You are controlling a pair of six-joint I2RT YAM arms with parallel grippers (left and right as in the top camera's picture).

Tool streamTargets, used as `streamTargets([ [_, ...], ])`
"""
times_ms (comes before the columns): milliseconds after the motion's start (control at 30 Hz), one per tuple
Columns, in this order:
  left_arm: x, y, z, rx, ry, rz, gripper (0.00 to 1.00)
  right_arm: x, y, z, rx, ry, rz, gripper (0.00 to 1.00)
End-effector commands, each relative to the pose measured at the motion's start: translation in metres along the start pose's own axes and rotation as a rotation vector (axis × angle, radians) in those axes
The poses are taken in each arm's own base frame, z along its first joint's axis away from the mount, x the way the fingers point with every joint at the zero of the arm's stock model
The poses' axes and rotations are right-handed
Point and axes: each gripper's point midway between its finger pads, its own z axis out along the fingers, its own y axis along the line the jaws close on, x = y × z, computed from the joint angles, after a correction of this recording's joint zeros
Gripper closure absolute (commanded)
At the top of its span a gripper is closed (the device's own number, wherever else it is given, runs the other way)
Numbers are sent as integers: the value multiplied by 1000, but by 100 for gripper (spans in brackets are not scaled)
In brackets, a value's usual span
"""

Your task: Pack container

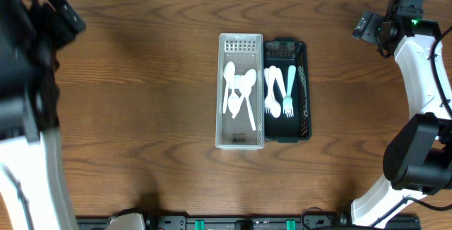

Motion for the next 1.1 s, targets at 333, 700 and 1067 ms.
streamTargets([
  [333,38,6,-115,134,-110,58,2,-13,0,-15,-9,-42,4,1],
  [700,123,26,-85,128,-93,62,2,-13,0,-15,-9,-42,4,1],
  [1067,209,31,-10,140,-133,51,2,-13,0,-15,-9,-42,4,1],
])
